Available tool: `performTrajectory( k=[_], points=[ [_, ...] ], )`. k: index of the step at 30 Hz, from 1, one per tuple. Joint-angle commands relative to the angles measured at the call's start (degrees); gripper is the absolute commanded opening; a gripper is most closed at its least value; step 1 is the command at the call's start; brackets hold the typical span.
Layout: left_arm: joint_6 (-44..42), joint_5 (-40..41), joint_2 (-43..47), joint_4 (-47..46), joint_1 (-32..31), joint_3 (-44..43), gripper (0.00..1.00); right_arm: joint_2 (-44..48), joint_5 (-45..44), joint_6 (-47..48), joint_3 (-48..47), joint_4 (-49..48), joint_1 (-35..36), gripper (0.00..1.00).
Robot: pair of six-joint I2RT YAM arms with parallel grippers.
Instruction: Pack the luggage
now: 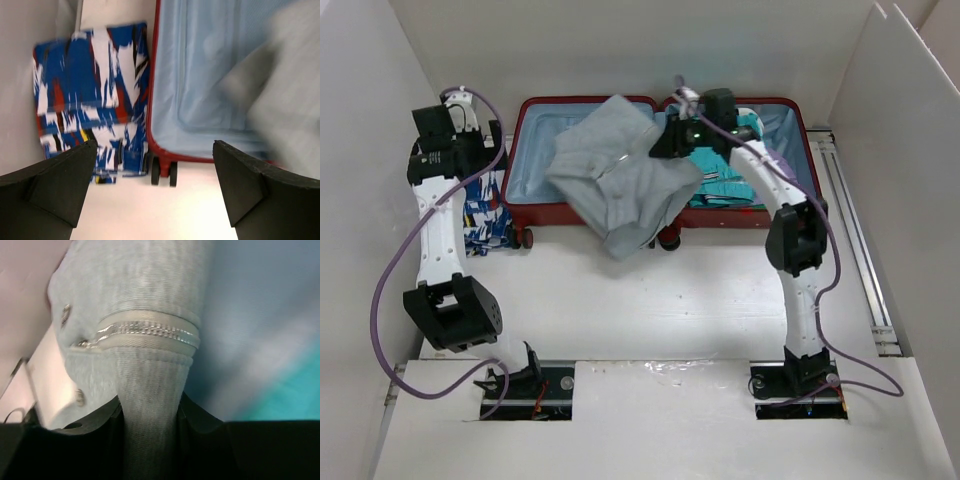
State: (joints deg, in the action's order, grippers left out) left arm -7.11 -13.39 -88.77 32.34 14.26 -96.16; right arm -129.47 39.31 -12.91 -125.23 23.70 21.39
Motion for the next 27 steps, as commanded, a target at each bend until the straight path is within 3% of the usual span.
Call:
performTrajectory(
  k=[1,7,12,18,27],
  points=[
    [-2.5,1.0,0.8,-1.6,0.9,2.9,1.00,-0.2,-5.5,3.2,-4.0,-4.2,-12.0,0.00],
    [-2.5,1.6,0.2,-1.6,1.5,5.2,1.00,-1.4,-6.6,5.6,-0.4,-4.4,-21.7,0.00],
    [-0.7,1.0,-1.7,-1.6,1.5,5.7,1.00,2.3,-7.1,5.6,10.3,-9.7,-28.5,0.00],
    [0.4,-0.1,-2.2,-1.6,1.5,5.7,1.00,9.5,-10.9,3.7,25.6,-16.5,-31.1,0.00],
    [1.0,-0.1,-2.1,-0.4,1.5,4.6,1.00,17.1,-13.7,0.1,39.2,-17.8,-32.4,0.00]
  ],
)
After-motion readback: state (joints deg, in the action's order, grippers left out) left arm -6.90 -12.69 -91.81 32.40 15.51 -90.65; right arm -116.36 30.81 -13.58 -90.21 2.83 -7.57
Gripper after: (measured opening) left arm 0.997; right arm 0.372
